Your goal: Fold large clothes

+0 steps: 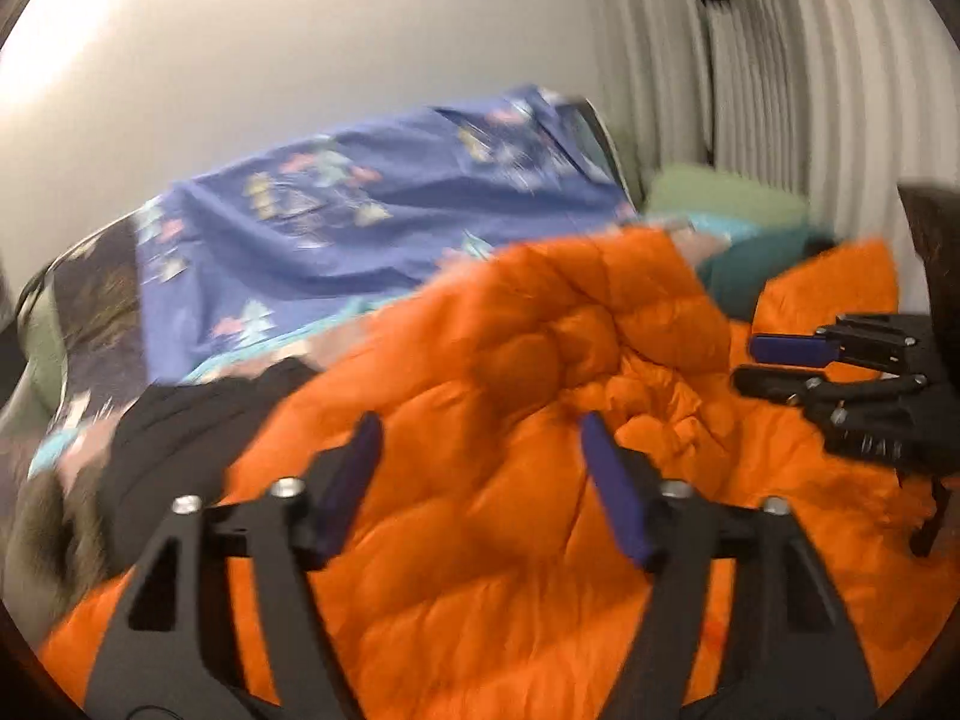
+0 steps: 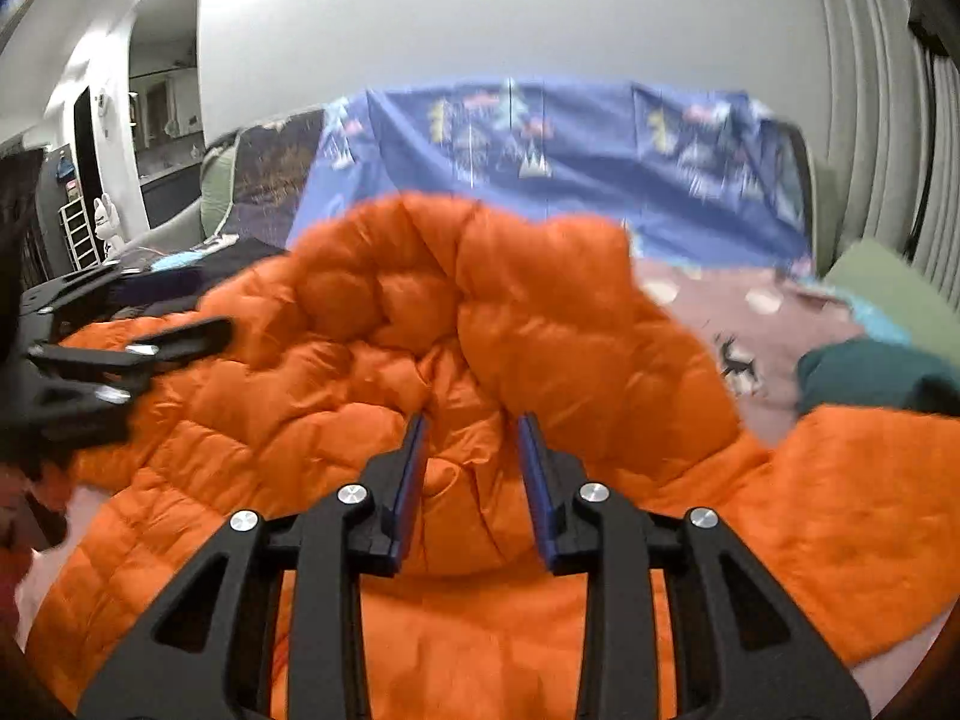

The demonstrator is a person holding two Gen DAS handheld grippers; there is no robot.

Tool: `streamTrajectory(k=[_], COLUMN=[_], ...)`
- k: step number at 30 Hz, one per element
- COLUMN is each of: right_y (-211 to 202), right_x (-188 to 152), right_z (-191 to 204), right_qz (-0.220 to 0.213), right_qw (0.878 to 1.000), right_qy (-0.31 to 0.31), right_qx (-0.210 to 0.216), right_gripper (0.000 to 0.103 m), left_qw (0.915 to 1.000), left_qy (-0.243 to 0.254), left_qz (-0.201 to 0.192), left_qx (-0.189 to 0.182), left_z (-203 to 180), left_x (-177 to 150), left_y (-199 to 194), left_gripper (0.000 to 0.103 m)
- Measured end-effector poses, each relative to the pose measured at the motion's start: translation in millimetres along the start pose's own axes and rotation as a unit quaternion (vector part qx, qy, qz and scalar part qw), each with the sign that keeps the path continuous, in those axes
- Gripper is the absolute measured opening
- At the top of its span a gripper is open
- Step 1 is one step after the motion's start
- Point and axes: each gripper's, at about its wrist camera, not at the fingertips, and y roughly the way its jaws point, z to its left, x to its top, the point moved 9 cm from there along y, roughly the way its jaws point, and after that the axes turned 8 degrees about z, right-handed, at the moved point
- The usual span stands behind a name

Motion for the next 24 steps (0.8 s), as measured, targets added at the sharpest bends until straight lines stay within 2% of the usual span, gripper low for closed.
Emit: streamTrajectory(k=[2,4,5,6,8,10,12,13,15,16,20,23,24], right_y=[-18.7,-31.0,-36.8,-40.5,-46.9,-48.0,-50.1,-50.6,-51.5,-51.3,-48.0,-47.7,-48.0], right_x=[-7.8,-14.0,-17.5,-18.3,-21.7,-23.3,-22.1,-20.8,-20.1,-20.2,-25.7,-33.0,-35.2], right_z=[5.0,11.2,16.0,19.8,32.3,45.7,61.8,68.1,84.0,92.6,122.1,134.8,135.8], right_qz=[-0.004,-0.004,-0.004,-0.005,-0.004,0.000,0.001,0.001,0.000,0.000,0.013,0.023,0.026], right_qw=[1.000,1.000,1.000,1.000,1.000,1.000,1.000,1.000,0.999,0.999,0.998,0.998,0.998], right_qy=[-0.002,-0.006,-0.008,-0.008,-0.002,0.002,0.005,0.006,0.013,0.015,0.004,-0.007,-0.009], right_qx=[0.001,-0.003,-0.005,-0.003,0.008,0.018,0.023,0.026,0.043,0.050,0.058,0.054,0.052], right_gripper=[0.039,0.041,0.041,0.041,0.041,0.041,0.042,0.042,0.042,0.043,0.044,0.044,0.044], left_qw=[0.9989,0.9921,0.9858,0.9747,0.9554,0.9256,0.9020,0.8939,0.8831,0.8751,0.8536,0.8469,0.8472], left_qy=[-0.045,-0.122,-0.162,-0.215,-0.282,-0.354,-0.402,-0.419,-0.442,-0.458,-0.499,-0.510,-0.510], left_qz=[-0.005,-0.004,-0.001,0.006,0.023,0.042,0.046,0.042,0.040,0.041,0.034,0.029,0.031], left_qx=[0.007,0.030,0.043,0.062,0.086,0.128,0.152,0.154,0.152,0.150,0.147,0.147,0.145], left_z=[23.1,61.0,80.7,107.4,143.3,183.8,210.1,219.4,232.4,239.5,267.8,292.8,302.5], left_x=[-20.3,-57.2,-78.8,-110.3,-156.6,-215.3,-257.3,-273.0,-293.5,-304.8,-334.3,-342.3,-343.4], left_y=[-34.7,-71.0,-88.0,-107.2,-132.3,-163.0,-188.6,-199.7,-211.7,-214.8,-214.1,-206.7,-201.6], left_gripper=[0.080,0.086,0.088,0.088,0.087,0.086,0.086,0.086,0.086,0.086,0.086,0.086,0.087])
